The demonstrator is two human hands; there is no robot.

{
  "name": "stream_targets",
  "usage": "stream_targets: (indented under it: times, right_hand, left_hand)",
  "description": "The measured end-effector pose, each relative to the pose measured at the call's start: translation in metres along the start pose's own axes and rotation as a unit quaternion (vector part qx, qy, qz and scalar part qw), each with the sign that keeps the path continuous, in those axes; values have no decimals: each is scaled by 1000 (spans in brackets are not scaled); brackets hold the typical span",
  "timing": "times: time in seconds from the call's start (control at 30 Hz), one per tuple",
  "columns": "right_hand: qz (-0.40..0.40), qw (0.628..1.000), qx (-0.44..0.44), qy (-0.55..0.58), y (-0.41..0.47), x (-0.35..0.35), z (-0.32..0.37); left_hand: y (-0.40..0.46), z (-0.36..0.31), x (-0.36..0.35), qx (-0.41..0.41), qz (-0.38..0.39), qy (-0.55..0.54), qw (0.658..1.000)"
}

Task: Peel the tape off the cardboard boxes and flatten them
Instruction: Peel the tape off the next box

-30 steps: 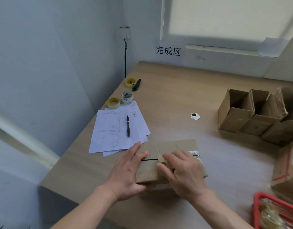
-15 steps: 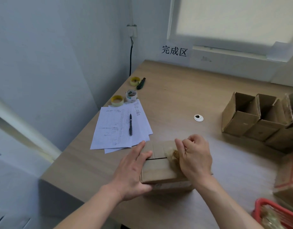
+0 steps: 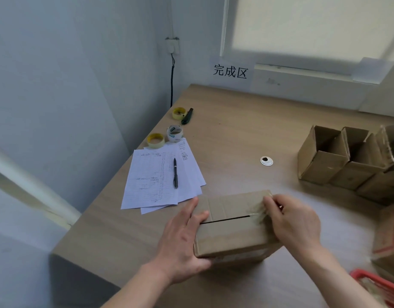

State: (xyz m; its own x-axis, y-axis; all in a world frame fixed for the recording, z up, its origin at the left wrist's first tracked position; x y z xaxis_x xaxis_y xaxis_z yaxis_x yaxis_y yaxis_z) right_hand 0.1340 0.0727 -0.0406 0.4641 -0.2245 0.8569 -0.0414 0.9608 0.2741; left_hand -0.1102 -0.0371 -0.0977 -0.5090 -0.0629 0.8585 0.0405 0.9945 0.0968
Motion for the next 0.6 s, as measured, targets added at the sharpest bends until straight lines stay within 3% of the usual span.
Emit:
stream_targets:
  times: [0.17, 0.37, 0.6]
  right_hand:
    - [-2, 994, -74, 80, 4, -11, -3]
    - [-56, 989, -82, 112, 3, -12, -10]
    - [-2, 966, -144, 215, -8, -20, 0]
  left_hand:
    - [-1, 3, -2, -8, -6, -1, 1000]
    - [0, 1, 0, -9, 0, -3, 1000]
    - [-1, 0, 6, 7, 25, 1, 1000]
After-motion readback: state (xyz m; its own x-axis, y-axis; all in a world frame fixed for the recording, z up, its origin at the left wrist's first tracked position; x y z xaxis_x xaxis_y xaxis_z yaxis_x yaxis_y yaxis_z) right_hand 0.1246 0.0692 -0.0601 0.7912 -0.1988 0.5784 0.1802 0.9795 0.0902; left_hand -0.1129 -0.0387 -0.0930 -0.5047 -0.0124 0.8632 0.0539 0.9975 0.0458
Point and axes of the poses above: each hand's wrist, its own y-axis towards the middle knuckle, its own x-axis out of the back of the hand, z = x × y, the point moved 4 cm from there along y, towards the middle knuckle, and after that the axes turned 1 degree about z, right-handed, at the moved point
